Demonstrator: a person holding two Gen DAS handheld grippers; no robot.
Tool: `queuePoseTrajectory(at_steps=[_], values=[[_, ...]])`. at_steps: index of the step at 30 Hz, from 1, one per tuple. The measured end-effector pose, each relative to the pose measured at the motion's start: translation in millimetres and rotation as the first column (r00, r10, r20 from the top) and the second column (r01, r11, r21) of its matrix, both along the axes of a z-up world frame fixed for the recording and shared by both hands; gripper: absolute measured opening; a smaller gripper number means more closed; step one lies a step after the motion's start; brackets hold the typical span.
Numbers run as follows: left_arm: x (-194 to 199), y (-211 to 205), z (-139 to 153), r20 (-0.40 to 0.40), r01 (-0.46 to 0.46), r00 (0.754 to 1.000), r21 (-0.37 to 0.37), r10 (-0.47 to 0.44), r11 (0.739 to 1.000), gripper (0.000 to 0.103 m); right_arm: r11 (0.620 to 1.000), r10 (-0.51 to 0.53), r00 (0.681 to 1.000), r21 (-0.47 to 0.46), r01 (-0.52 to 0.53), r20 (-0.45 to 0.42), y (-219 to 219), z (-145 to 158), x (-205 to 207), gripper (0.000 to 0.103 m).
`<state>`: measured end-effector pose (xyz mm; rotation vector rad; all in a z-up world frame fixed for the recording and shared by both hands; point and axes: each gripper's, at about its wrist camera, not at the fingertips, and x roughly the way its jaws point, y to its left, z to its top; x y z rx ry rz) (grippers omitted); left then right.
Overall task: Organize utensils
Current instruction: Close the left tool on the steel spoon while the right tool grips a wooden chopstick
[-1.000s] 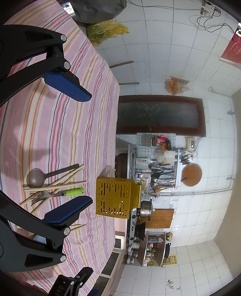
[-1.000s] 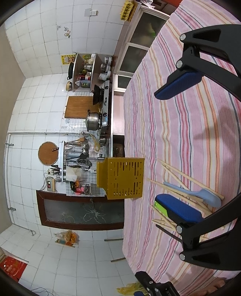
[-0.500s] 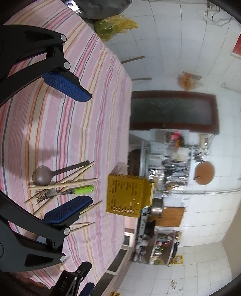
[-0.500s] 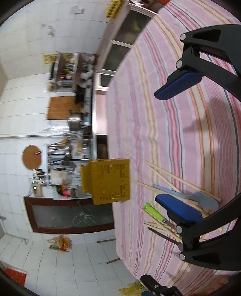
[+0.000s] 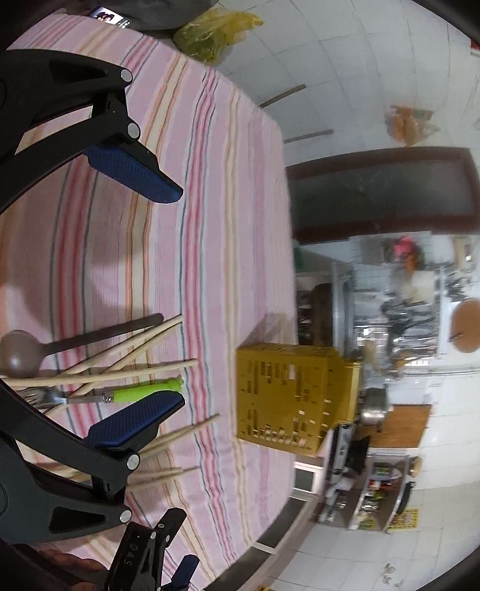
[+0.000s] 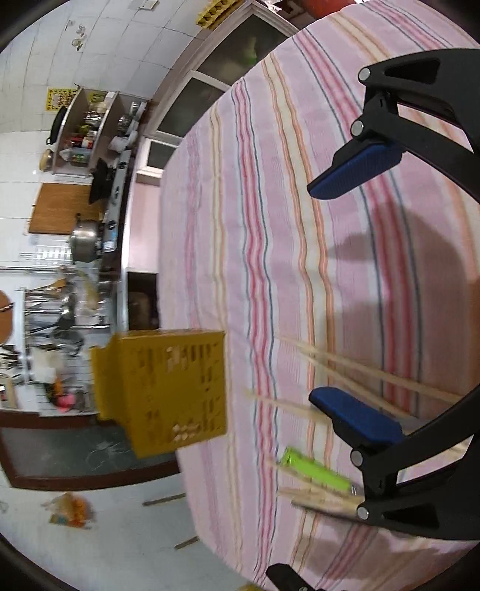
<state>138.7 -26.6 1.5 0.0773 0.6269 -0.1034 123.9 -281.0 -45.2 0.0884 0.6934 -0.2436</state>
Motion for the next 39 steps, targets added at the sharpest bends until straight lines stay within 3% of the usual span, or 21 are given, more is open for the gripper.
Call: queuePoseTrajectory(at_steps=[6,11,16,27,31,36,39], values=[[22,-4,-42,-0.135,-0.010,0.991,0.052,0.017,0.999,0.098,0.999,-0.014,0.997,0.039,0.017,-0.080,-8,-25,14,0.099],[33,13,-53,-0.207,-0.065,0.976,0.004,0.064,0.998,0.098,0.999,-0.018,0.993,0.045,0.024,-0.119,-6,-34,21,0.099],[45,13,-65,-0.277,-0.079,0.958,0.010,0.078,0.997,0.098,0.998,-0.016,0.991,0.054,0.024,-0.133,-5,-36,24,0.099],[53,5,-74,-0.309,-0.070,0.948,0.046,0.080,0.997,0.099,1.000,-0.018,0.985,0.007,0.020,-0.174,8,-38,33,0.099],[55,8,-75,-0.317,-0.069,0.945,0.033,0.076,0.997,0.099,0.998,-0.021,0.982,0.051,0.031,-0.190,2,-40,35,0.098],[61,6,-75,-0.324,-0.066,0.944,0.027,0.071,0.997,0.099,0.996,-0.018,0.981,0.081,0.034,-0.192,0,-40,43,0.081],[61,5,-74,-0.322,-0.078,0.943,0.026,0.083,0.997,0.099,0.997,-0.006,0.982,0.075,0.020,-0.190,7,-35,50,0.061]])
